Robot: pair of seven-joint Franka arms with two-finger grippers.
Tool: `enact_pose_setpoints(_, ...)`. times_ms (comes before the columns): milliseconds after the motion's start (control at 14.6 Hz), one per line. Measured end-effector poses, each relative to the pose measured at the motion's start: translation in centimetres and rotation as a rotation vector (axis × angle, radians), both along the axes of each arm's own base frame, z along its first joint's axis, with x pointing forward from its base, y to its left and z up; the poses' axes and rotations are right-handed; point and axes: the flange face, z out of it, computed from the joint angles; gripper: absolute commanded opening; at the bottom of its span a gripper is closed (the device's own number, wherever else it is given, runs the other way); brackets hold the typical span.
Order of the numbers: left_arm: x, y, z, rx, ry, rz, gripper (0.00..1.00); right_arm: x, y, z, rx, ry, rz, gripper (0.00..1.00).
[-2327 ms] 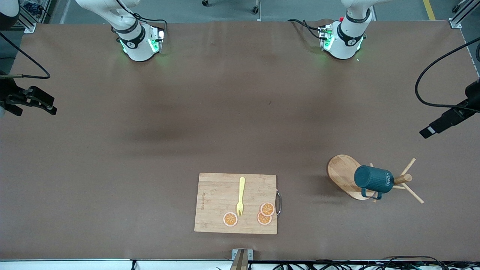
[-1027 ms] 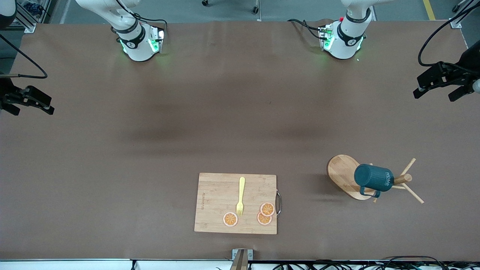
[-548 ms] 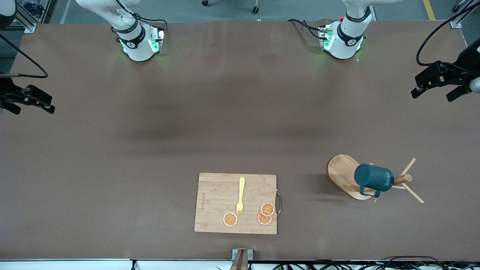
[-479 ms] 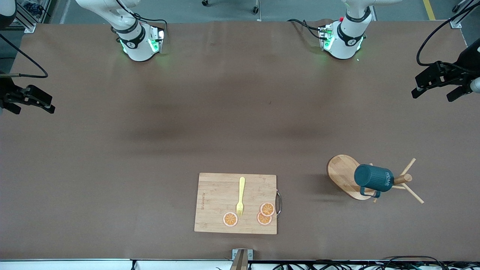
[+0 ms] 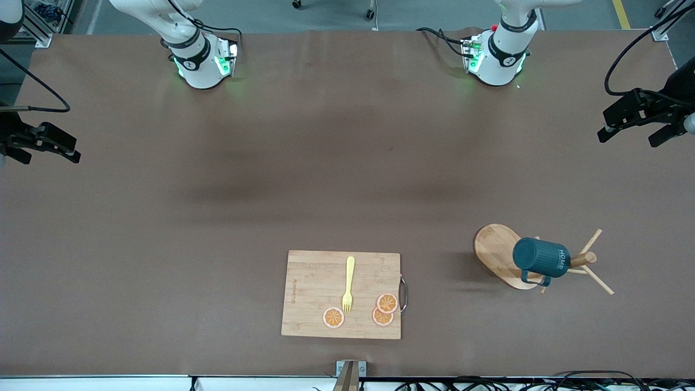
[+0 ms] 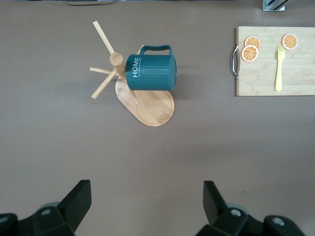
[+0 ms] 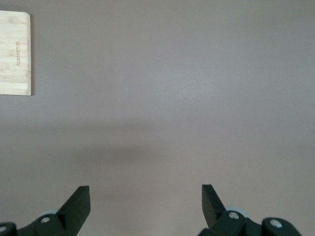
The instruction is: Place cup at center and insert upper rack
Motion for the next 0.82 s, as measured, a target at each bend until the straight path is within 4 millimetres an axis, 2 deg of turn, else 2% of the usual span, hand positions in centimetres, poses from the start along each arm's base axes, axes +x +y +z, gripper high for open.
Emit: enact_pose_setpoints(821, 0.8, 0.1, -1.0, 0.038, -0.002, -0.002, 1.00, -0.1, 0.0, -0.1, 0.000, 0.006, -0.001, 1.00)
